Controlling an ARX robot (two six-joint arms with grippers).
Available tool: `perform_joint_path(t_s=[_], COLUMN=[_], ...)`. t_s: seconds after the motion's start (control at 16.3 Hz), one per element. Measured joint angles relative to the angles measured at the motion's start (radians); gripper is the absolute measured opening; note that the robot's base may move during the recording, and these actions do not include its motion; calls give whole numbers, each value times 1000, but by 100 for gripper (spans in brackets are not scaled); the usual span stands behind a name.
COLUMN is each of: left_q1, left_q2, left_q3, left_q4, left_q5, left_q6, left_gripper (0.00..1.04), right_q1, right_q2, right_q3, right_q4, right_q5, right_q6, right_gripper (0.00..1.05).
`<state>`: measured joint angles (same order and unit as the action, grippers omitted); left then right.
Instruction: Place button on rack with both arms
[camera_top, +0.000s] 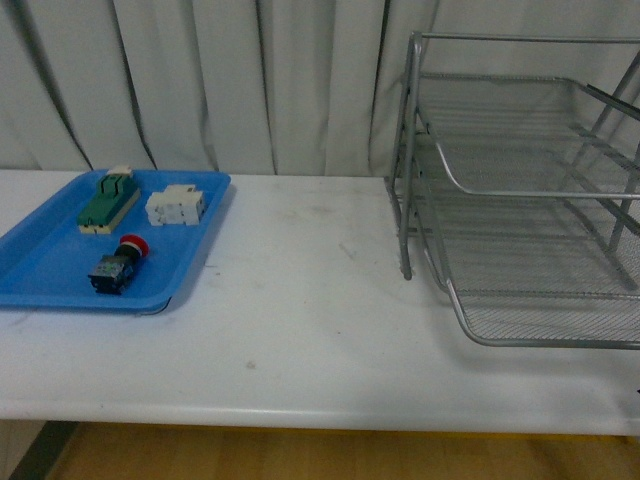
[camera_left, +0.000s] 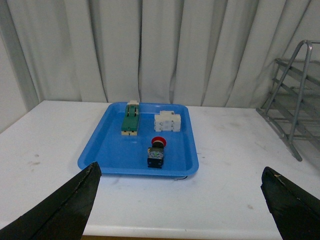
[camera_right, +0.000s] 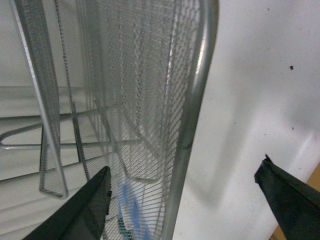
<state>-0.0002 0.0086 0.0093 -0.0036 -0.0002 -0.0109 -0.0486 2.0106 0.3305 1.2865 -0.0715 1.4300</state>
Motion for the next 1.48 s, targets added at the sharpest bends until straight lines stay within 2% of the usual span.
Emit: perform_joint_path(t_s=[0.06, 0.12, 0.18, 0.43, 0.49, 0.55, 0.61, 0.74, 0.8, 0.86, 0.92, 0.98, 1.04, 1.48], left_q1=[0, 0, 0, 0, 0, 0, 0, 0, 0, 0, 0, 0, 0, 0], left_q2=[0, 0, 0, 0, 0, 0, 0, 0, 0, 0, 0, 0, 0, 0], left_q3=[0, 0, 0, 0, 0, 0, 0, 0, 0, 0, 0, 0, 0, 0], left_q4=[0, 0, 0, 0, 0, 0, 0, 0, 0, 0, 0, 0, 0, 0], left_q5=[0, 0, 0, 0, 0, 0, 0, 0, 0, 0, 0, 0, 0, 0], left_q6=[0, 0, 0, 0, 0, 0, 0, 0, 0, 0, 0, 0, 0, 0], left_gripper=[98, 98, 98, 98, 98, 98, 98, 98, 98, 98, 98, 98, 98, 98], right_q1=[-6, -7, -12, -19, -27, -29, -32, -69, -75, -40, 43, 54, 47, 48], right_q2=[-40, -102, -172, -642, -802, -983, -1171, -1501, -1593, -1627, -1644, -1664, -1692, -1808], right_q3=[-24, -61, -98, -189, -179, -137, -82, -62, -87, -123, -156, -175, -192, -274], right_q4=[0, 0, -2, -3, -57, -296, -571, -977, -1081, -1104, -1108, -1106, -1106, -1141], right_q5=[-5, -11, -23, -66, -90, -61, -19, -45, -41, 0, 58, 56, 72, 72], right_q6=[-2, -11, -14, -97, -122, -231, -483, -1012, -1187, -1297, -1358, -1391, -1406, -1423], right_gripper=[94, 100, 97, 98, 98, 93, 80, 55, 42, 31, 18, 5, 2, 2])
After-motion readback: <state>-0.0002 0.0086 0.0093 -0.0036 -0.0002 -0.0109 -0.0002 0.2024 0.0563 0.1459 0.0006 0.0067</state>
